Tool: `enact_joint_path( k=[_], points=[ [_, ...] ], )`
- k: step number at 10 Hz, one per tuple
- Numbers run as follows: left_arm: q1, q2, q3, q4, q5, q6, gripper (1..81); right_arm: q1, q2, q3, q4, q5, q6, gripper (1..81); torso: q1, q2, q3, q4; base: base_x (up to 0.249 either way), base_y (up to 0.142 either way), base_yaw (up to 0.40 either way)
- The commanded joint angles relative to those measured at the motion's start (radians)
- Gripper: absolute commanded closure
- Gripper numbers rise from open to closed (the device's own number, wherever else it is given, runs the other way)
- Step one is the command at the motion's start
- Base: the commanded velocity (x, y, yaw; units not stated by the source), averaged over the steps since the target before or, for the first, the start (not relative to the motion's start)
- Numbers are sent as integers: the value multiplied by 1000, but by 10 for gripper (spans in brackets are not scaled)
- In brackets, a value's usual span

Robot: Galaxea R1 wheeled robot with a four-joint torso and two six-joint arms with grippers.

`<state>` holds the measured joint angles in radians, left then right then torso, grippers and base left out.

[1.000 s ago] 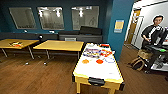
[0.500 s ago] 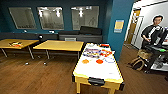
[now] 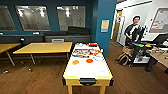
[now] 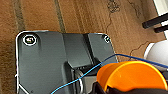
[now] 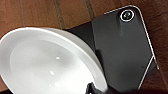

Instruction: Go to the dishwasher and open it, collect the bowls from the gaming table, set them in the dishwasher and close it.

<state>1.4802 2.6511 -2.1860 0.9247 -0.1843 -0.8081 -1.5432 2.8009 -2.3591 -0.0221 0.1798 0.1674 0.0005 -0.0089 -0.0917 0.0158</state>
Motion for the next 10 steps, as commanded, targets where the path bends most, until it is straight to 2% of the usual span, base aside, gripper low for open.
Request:
enact_joint_path(
  k=[1,10],
  points=[
    [-31,-2,-2,14,20,3,811,41,-11,12,-21,-42,-5,811,0,0,0,0,0,0,-400],
    [-27,49,-61,13,23,1,811,39,-7,8,-27,-40,-3,811,0,0,0,0,0,0,-400]
  ],
)
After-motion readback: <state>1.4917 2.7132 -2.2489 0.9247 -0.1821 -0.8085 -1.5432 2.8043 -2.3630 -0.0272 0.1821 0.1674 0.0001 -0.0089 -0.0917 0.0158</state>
